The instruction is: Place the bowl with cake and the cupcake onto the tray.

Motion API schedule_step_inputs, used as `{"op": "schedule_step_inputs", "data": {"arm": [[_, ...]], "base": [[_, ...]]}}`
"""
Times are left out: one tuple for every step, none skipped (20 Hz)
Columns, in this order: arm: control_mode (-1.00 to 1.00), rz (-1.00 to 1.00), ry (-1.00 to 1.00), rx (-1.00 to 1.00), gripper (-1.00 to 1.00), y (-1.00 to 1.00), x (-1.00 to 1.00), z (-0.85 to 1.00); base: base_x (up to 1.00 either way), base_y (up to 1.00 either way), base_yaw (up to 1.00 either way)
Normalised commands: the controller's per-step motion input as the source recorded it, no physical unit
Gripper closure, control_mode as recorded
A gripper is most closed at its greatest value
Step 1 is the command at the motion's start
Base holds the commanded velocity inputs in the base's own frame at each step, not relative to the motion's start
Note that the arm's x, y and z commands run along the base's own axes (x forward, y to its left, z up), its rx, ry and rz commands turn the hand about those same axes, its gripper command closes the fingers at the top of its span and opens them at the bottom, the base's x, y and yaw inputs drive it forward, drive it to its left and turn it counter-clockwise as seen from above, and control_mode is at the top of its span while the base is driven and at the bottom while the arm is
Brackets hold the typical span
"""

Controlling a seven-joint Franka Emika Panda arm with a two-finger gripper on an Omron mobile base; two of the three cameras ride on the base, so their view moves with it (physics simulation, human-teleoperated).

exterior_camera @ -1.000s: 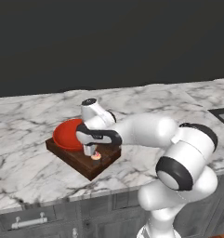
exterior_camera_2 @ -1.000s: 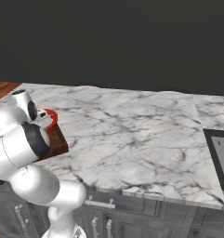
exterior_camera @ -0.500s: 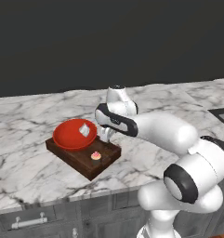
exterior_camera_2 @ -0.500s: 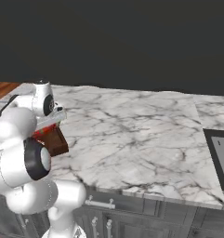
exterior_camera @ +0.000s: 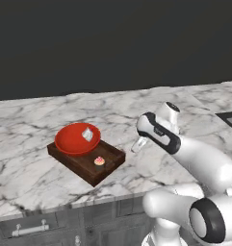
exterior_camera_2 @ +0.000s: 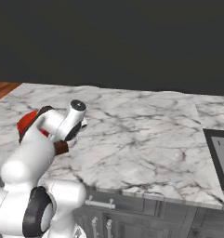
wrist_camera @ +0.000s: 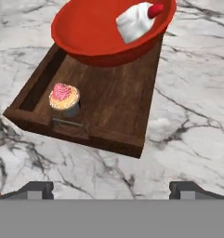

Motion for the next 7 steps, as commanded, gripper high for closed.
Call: {"op": "schedule_step_inputs", "data": {"arm": [[-1.0, 0.0, -0.24, 0.31, -1.0, -0.81, -0.29, -0.21], [-1.0, 0.0, -0.22, 0.33, -1.0, -0.8, -0.31, -0.24], [-1.0, 0.0, -0.2, 0.32, -1.0, -0.84, -0.32, -0.24], [-1.0, 0.0, -0.22, 0.27, -1.0, -0.87, -0.28, -0.19], [-1.0, 0.0, -0.27, 0.27, -1.0, -0.82, -0.17, 0.0], [-1.0, -0.01, -0.28, 0.29, -1.0, -0.76, -0.12, 0.05], [-1.0, -0.01, -0.27, 0.29, -1.0, -0.76, -0.12, 0.08]], "base": [[0.0, 0.0, 0.0], [0.0, 0.0, 0.0], [0.0, 0.0, 0.0], [0.0, 0.0, 0.0], [0.0, 0.0, 0.0], [0.0, 0.0, 0.0], [0.0, 0.0, 0.0]]}}
